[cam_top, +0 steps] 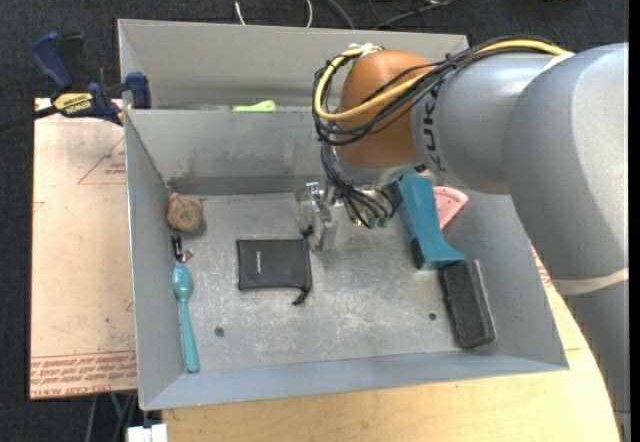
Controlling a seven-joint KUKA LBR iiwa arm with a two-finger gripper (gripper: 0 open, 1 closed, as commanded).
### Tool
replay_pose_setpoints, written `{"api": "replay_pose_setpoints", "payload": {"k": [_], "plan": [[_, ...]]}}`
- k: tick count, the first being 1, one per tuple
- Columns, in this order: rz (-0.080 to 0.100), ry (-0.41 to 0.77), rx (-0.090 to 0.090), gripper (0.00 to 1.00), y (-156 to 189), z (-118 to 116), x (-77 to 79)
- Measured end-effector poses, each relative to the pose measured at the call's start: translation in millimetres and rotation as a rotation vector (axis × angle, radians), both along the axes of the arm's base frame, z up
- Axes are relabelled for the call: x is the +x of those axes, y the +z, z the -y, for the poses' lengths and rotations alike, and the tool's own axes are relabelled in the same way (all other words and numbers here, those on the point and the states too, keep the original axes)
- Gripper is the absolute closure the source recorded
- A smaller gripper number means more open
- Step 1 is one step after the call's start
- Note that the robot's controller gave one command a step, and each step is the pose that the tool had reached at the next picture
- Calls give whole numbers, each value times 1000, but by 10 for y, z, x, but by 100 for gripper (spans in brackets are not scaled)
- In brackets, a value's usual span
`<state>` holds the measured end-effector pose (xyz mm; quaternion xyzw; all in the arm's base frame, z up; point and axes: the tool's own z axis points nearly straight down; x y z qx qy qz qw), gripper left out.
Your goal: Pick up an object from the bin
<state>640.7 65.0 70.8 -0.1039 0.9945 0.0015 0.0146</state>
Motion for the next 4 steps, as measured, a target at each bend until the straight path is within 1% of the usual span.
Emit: {"api": "replay_pose_setpoints", "payload": {"k": [1, 2, 3, 4], "plan": [[1, -283, 9, 100, 11, -61, -292], [0, -384, 13, 100, 8, -60, -330], [2, -125, 6, 100, 16, 131, -488], [2, -222, 9, 100, 16, 164, -399]]}}
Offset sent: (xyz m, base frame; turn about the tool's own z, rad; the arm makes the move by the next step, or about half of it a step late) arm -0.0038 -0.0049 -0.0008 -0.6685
